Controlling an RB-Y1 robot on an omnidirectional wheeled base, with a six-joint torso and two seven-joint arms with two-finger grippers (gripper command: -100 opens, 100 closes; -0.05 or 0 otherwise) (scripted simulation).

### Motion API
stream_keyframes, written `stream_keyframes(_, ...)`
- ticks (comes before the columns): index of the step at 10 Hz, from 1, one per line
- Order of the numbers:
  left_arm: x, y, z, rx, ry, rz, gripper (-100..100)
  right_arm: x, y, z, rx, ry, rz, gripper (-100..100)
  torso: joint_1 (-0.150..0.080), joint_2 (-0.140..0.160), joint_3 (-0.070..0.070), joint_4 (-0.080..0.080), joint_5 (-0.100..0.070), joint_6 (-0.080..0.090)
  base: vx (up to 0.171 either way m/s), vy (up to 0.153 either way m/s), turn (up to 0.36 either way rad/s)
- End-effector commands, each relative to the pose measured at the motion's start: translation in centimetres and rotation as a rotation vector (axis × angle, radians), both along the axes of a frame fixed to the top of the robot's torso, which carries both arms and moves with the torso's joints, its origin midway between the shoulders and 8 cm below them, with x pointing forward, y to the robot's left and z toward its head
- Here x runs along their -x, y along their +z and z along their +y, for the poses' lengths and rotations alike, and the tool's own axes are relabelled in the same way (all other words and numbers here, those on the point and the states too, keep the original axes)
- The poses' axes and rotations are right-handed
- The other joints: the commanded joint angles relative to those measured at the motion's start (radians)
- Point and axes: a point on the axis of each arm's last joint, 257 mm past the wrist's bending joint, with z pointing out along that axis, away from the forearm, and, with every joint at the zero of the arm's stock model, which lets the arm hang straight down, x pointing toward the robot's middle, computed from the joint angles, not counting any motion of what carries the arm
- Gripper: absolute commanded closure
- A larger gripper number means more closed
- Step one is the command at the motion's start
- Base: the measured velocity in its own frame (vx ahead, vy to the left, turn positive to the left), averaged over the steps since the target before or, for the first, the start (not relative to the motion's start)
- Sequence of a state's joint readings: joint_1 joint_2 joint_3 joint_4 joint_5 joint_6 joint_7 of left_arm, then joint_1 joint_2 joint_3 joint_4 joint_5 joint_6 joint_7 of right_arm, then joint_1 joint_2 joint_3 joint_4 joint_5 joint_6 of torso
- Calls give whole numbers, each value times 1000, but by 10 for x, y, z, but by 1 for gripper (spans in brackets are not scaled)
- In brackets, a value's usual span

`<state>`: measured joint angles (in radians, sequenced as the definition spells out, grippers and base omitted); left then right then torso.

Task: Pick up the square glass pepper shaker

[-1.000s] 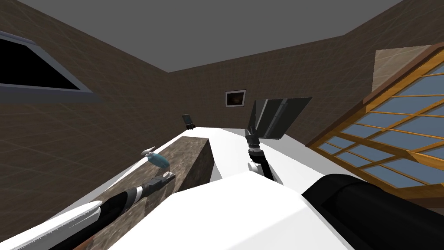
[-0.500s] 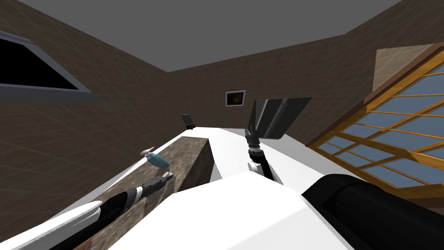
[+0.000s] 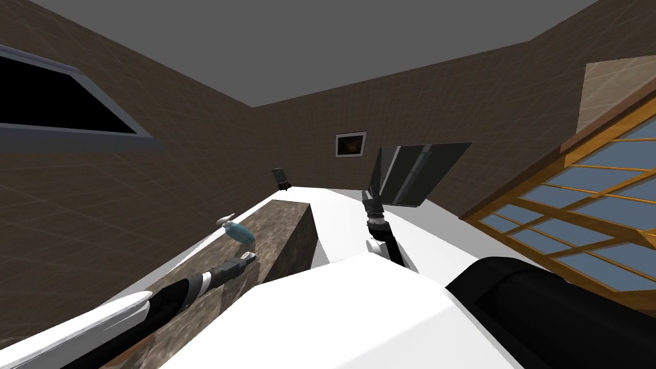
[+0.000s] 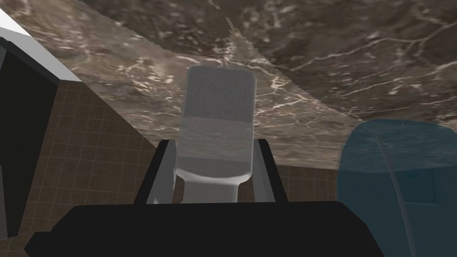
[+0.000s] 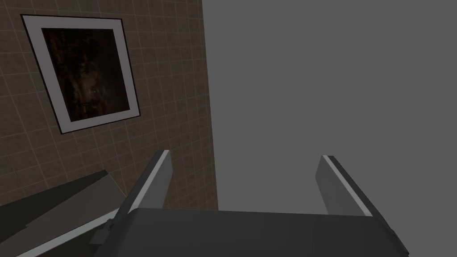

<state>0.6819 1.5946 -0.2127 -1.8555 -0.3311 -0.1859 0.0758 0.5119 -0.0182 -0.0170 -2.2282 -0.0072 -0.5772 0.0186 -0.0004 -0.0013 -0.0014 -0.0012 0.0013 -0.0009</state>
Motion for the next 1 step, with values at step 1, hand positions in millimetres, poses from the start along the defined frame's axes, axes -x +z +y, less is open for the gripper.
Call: stream_keyframes(1, 0, 0, 0, 0, 0, 0, 0, 0, 0, 0, 0, 0, 0, 0, 0, 0, 0, 0, 0, 0, 0, 0, 0)
